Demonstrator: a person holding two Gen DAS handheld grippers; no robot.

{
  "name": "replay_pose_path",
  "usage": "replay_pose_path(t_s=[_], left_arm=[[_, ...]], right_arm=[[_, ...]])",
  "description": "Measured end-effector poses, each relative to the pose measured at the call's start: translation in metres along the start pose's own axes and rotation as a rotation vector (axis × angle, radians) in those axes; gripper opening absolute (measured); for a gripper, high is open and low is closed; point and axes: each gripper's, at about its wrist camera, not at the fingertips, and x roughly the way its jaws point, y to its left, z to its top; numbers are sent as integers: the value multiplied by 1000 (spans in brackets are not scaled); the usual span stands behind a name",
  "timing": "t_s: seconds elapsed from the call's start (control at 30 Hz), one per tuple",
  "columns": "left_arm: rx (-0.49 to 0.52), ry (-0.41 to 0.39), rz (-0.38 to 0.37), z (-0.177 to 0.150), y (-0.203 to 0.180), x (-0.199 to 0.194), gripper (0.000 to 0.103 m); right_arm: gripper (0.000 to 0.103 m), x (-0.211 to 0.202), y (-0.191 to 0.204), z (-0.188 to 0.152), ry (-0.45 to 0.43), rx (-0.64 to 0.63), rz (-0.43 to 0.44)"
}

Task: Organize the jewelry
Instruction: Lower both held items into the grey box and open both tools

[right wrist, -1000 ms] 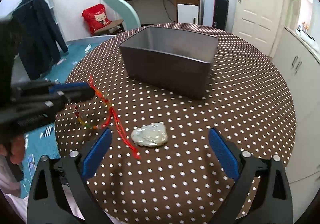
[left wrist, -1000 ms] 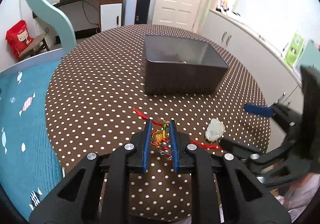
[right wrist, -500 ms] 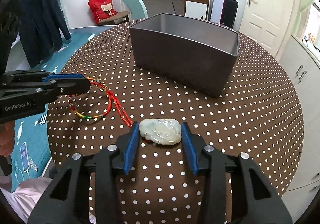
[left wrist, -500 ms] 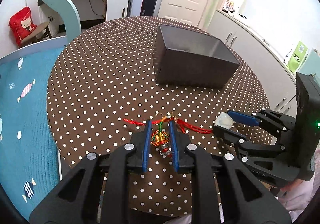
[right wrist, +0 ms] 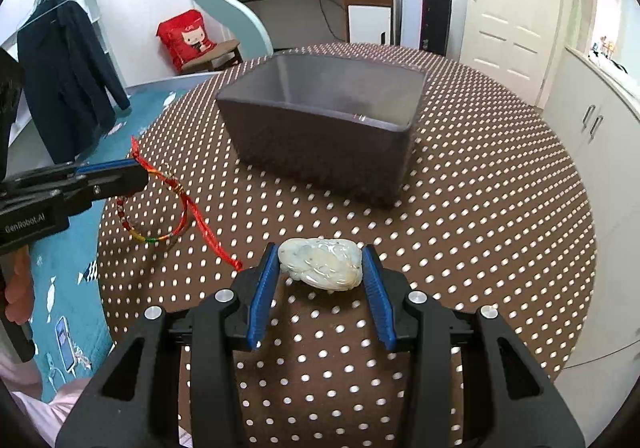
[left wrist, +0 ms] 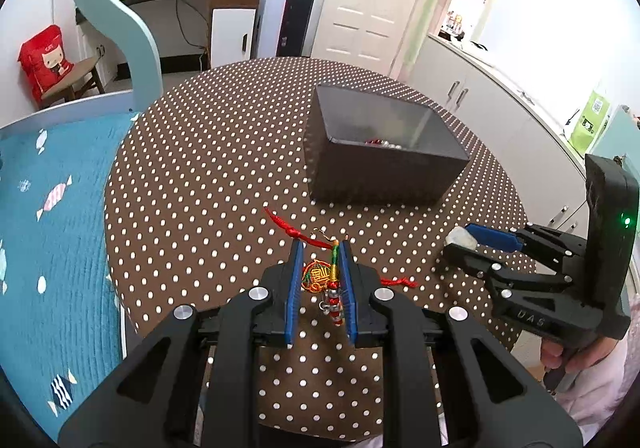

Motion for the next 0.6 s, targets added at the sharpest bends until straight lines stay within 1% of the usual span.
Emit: replay_pose_path(t_s=[0.07, 0.23, 0.33, 0.43, 0.5, 0.6], left_arm=[[6, -8, -4, 6, -2, -2, 17], [1, -33, -10, 25, -2, -7, 17], [16, -66, -15, 39, -6, -14, 17], [9, -97, -33, 56, -6, -24, 17], [14, -123, -29, 68, -7, -31, 17], [23, -169, -42, 87, -10, -45, 17]], right_arm=[[40, -7, -3, 7, -23, 10, -13], [40, -20, -7, 21, -57, 23, -8], [40, -28, -9, 34, -84, 20, -7], [40, -34, -11, 44, -117, 9, -19], [40, -36, -12, 51, -132, 6, -11], [40, -34, -14, 62, -144, -4, -7]])
